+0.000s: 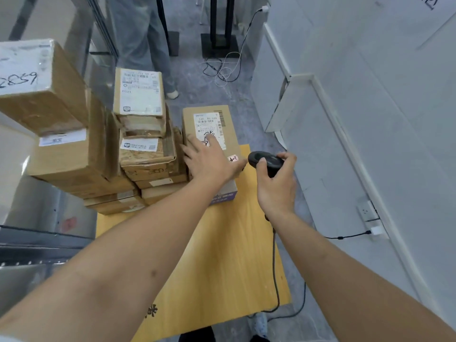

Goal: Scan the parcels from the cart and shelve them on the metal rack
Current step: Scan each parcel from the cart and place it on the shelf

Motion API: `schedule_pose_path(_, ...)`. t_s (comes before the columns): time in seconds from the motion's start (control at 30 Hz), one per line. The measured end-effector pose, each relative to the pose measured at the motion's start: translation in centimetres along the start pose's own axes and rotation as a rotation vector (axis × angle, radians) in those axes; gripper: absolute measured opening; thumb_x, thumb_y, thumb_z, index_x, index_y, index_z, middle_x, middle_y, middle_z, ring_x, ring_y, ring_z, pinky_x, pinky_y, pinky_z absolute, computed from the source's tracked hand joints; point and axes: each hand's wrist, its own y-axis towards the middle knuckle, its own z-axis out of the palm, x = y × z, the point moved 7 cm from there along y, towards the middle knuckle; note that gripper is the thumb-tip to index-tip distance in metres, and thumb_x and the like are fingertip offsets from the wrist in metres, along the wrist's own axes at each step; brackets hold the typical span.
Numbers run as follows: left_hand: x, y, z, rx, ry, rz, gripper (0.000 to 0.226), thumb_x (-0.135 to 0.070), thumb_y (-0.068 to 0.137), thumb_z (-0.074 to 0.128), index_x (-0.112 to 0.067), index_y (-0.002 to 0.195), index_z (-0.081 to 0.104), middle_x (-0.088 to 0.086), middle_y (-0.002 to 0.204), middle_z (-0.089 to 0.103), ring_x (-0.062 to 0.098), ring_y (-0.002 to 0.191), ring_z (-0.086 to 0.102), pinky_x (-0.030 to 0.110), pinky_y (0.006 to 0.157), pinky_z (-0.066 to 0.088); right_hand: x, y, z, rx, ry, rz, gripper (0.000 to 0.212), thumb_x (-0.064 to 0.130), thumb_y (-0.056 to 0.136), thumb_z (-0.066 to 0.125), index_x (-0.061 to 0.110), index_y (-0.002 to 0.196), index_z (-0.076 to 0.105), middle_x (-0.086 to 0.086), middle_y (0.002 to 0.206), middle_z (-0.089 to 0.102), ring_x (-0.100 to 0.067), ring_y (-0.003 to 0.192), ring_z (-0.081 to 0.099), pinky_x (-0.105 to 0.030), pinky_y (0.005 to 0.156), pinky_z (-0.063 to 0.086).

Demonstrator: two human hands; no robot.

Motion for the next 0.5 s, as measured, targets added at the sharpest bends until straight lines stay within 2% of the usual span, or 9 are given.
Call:
schedule_pose_path(0.13,-0.1,-0.2,0.6,0.005,-0.009,-0.081,0.139,-0.089,0.060,0.072,-0.021,0.165,0.013,0.031,0.167,-0.004,0.052,0.151,0.016,0.058,0.117,0.031,-0.6,0.2,-0.1,0.031,-0.017,0.011,0.031,0.047,0.102,0.055,0.030,0.123,0.041,0.018,0.095,0.062,-0.017,0.089,0.064,-0.040,0.075,0.051)
schedule_pose_path(0.5,-1.2,-7.8,0.9,-0.022,0.014,-0.016,0.141,-0.093,0.046,0.063,-0.022,0.161,0.024,0.023,0.162,0.017,0.046,0.138,0.033,0.055,0.112,0.037,-2.6,-1.6,-4.5,0.098,0.036,-0.028,0.031,0.052,0.100,0.054,0.035,0.121,0.039,0.010,0.103,0.068,-0.020,0.093,0.067,-0.042,0.078,0.054)
